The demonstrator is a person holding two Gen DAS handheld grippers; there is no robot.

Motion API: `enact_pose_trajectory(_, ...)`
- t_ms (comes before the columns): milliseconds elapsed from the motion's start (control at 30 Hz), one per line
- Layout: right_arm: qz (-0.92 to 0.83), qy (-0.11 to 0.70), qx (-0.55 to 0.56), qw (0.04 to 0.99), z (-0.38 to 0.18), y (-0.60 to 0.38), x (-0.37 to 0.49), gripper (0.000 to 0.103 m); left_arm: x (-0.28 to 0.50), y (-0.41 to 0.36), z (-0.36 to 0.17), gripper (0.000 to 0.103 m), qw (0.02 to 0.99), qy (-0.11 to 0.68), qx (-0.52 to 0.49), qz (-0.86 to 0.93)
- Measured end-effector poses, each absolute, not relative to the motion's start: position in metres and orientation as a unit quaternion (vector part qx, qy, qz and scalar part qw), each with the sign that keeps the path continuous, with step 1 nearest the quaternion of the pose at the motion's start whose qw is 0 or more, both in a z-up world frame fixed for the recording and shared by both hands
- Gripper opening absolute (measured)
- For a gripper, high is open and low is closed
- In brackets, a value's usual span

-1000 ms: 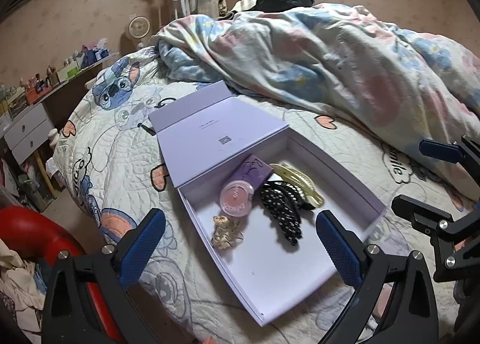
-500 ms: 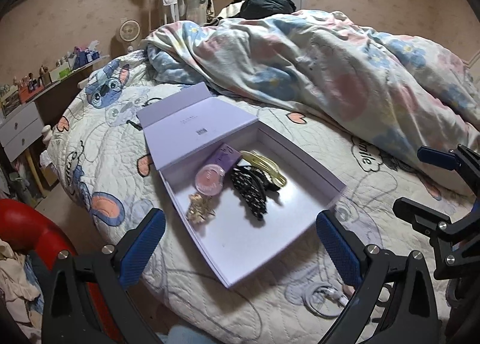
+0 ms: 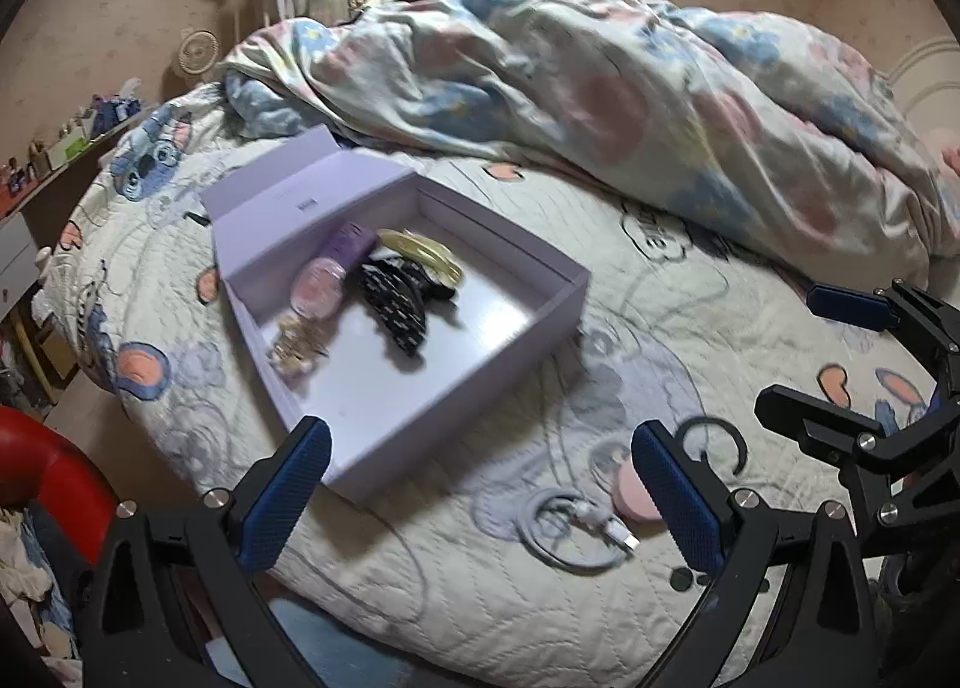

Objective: Organize rigid objects
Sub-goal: 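Move both grippers away from the box toward the pink compact and white cable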

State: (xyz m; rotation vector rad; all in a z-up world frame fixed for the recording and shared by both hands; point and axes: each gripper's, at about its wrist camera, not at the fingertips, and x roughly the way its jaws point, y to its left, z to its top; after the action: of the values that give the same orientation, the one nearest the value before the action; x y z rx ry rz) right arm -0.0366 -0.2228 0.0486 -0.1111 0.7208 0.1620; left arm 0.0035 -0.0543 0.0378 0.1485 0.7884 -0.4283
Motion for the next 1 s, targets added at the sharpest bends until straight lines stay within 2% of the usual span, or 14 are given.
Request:
enact_pose_trajectory(667, 0.042, 0.387, -0.030, 0.921, -0.014, -0.258, -0.070, 0.093, -0.012, -0.116, -0.034, 0.102, 0.851, 0.425, 0.118, -0.285)
enact_pose_trajectory(733, 0.036, 0.391, -0.024, 0.920, -0.018, -0.264, -0.071, 0.093, -0.011, -0.123, -0.040, 0.099, 0.845, 0.425, 0.121, -0.301)
enact_pose_trajectory(800, 0.029, 0.396, -0.019, 0.917, -0.020, -0.270, -0.070, 0.093, -0.007, -0.129, -0.046, 0.087, 0.838, 0.432, 0.128, -0.307)
enact_pose_trajectory(833, 0.027, 0.398, -0.017, 0.917, -0.022, -0.272, -0.071, 0.093, -0.006, -0.131, -0.049, 0.085, 0.835, 0.436, 0.131, -0.310)
enact_pose_trajectory(1000, 0.009, 0.414, 0.000, 0.910, -0.030, -0.290, -0.069, 0.093, -0.004, -0.145, -0.060, 0.084, 0.817, 0.442, 0.143, -0.341)
